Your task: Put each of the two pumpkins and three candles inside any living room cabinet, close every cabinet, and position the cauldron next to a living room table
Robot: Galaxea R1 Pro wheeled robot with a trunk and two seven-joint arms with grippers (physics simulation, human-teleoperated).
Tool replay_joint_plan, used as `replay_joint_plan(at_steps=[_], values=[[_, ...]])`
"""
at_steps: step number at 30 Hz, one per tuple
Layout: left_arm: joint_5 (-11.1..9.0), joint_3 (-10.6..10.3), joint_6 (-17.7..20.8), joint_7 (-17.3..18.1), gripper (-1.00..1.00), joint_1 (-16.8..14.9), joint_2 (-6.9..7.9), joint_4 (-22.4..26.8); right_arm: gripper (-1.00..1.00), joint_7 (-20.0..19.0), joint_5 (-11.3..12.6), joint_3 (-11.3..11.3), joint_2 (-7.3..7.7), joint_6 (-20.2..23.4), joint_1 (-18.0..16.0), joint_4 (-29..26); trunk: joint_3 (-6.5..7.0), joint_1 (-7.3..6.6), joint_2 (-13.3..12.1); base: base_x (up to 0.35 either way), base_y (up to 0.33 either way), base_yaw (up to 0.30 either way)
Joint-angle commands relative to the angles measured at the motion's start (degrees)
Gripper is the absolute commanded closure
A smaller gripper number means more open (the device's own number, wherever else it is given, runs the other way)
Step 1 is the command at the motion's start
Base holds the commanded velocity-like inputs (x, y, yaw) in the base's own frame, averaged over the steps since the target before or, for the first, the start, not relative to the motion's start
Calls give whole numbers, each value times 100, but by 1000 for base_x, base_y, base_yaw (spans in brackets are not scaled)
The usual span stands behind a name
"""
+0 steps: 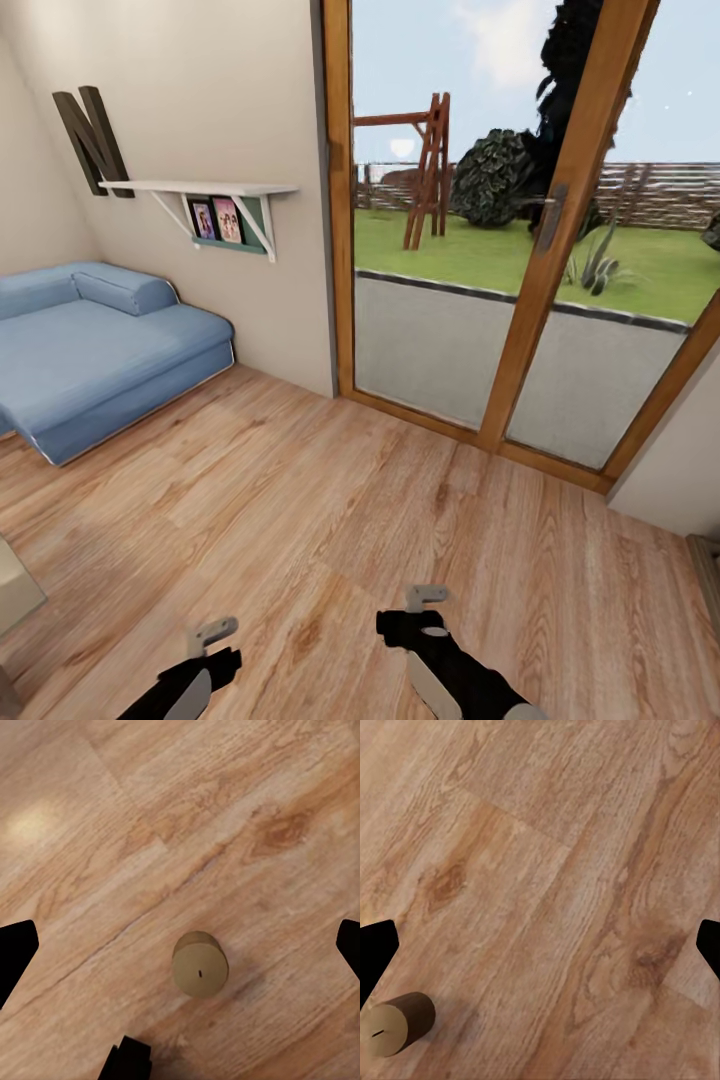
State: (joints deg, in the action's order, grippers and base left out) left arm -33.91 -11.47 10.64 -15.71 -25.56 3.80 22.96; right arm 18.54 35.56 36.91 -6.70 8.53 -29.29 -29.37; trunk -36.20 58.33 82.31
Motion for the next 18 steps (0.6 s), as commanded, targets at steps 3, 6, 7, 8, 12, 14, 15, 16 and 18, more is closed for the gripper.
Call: replay_joint_plan(at_steps=[3,6,7,8,12,14,15,16,18], values=[[-38,-50,23,-46,-100,-1,-34,15,-100,-55,46,23,8,293,-6,-567,-60,66,125,0,0,0],[-36,-55,23,-46,-100,-1,-54,15,-100,-33,28,-16,-1,1256,-6,-1154,-114,132,245,0,0,0],[-36,-56,23,-46,-100,-1,-57,15,-100,25,34,-58,-9,1775,-6,-1446,-132,154,285,0,0,0],[-39,-57,21,-46,-100,-1,-61,12,-100,146,38,-171,-16,2222,-6,-1800,-150,176,325,0,0,0],[-49,-131,25,-53,-100,-1,-71,7,-100,870,46,-1088,-26,3270,-18,-2939,-221,264,486,0,0,0],[-53,-172,26,-58,-100,-1,-72,7,-100,1025,46,-1373,-33,3593,-28,-3157,-257,308,566,0,0,0],[-58,-194,26,-61,-100,-1,-72,7,-100,1108,47,-1545,-37,3842,-48,-3300,-275,330,606,0,0,0],[-59,-198,26,-62,-100,-1,-72,7,-100,1126,47,-1582,-38,3905,-54,-3332,-293,352,646,0,0,0],[-67,-216,31,-69,-100,-1,-78,7,-100,1179,52,-1682,-41,4092,-69,-3459,-329,396,726,0,0,0]])
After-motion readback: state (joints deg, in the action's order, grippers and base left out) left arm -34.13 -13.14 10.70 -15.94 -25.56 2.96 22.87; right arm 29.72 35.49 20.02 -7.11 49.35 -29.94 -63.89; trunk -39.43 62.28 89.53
